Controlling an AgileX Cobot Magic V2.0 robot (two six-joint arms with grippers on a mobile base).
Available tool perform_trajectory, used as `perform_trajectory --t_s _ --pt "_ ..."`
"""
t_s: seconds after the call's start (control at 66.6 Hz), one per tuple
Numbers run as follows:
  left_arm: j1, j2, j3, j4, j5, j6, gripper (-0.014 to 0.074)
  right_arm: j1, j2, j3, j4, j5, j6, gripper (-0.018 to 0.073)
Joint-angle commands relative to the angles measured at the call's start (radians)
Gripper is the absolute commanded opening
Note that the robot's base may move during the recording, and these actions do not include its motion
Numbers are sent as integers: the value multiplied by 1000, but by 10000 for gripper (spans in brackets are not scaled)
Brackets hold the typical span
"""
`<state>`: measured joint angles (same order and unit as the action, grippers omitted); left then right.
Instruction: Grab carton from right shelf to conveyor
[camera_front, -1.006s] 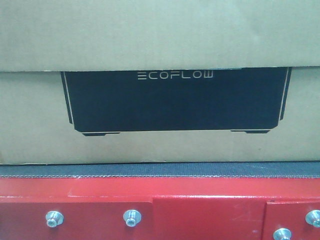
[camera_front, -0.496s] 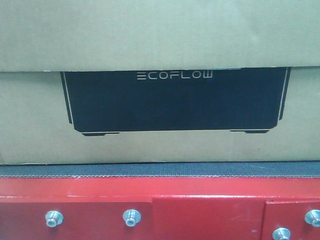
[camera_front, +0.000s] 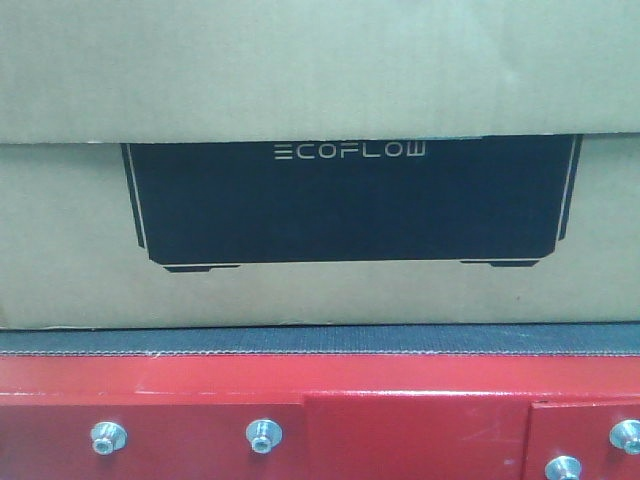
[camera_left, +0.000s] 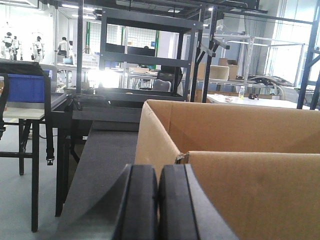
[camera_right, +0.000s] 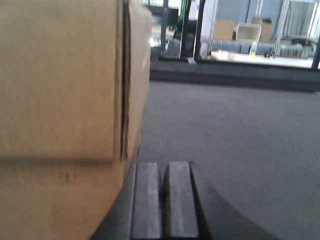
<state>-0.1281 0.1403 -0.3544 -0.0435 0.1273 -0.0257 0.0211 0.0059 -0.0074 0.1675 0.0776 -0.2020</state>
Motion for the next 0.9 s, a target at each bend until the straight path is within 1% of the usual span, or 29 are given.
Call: perform_trajectory --t_s 0.0,0.03,0.105,0.15,0.886 --pt "-6 -4 1 2 -20 -2 2 -5 -6 7 -14 -48 16 -78" --pt "-6 -4 1 2 -20 -2 2 -5 -6 7 -21 -34 39 -78" --pt "-6 -4 1 2 -20 -2 2 -5 -6 7 -61 -50 86 -78" --pt "-6 -4 1 2 -20 -2 2 -5 -6 7 -71 -56 86 -78" --pt "-6 -4 1 2 -20 -2 2 -5 -6 7 -71 -58 86 -78"
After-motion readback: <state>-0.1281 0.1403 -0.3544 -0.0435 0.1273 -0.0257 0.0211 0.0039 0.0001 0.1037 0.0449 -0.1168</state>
